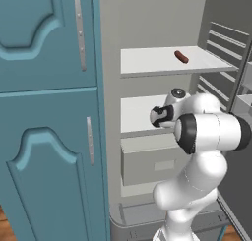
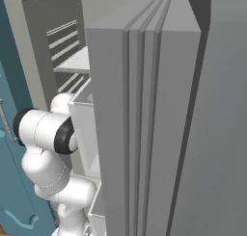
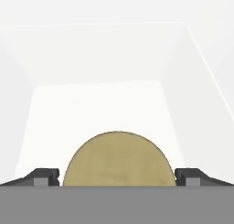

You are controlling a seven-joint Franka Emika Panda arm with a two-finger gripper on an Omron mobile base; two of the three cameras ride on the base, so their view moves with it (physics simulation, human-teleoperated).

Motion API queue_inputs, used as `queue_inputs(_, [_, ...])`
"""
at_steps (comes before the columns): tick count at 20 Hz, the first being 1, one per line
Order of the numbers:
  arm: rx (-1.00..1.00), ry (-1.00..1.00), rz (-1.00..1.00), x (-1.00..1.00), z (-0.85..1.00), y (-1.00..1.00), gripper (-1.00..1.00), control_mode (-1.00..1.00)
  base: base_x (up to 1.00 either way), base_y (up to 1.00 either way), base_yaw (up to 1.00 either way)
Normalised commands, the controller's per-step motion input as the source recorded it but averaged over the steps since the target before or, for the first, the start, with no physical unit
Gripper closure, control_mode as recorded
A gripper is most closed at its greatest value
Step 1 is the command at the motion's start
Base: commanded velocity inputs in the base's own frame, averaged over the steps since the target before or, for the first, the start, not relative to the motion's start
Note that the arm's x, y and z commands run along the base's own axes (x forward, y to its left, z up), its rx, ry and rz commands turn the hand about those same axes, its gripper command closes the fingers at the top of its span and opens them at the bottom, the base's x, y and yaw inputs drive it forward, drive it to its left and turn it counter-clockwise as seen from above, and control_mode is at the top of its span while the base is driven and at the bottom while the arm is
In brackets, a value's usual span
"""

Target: Retrieve the sausage and cheese from the fridge and place them on the cutting board on the counter.

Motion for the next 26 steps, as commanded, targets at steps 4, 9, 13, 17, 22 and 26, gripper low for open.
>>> queue_inputs(4, [0.00,0.01,0.00,0.13,-0.21,-0.01,-1.00,-1.00,0.00,0.00,0.00])
queue_inputs(9, [0.00,0.00,0.00,0.08,-0.18,0.00,-1.00,-1.00,0.00,0.00,0.00])
queue_inputs(13, [0.00,0.00,0.00,0.01,-0.20,0.00,1.00,-1.00,0.00,0.00,0.00])
queue_inputs(17, [0.01,0.03,0.00,-0.24,-0.20,-0.01,1.00,-1.00,0.00,0.00,0.00])
queue_inputs(22, [0.00,0.00,0.00,-0.55,-0.13,0.00,1.00,-1.00,0.00,0.00,0.00])
queue_inputs(26, [0.00,-0.01,0.00,-0.05,-0.01,0.00,1.00,-1.00,0.00,0.00,0.00])
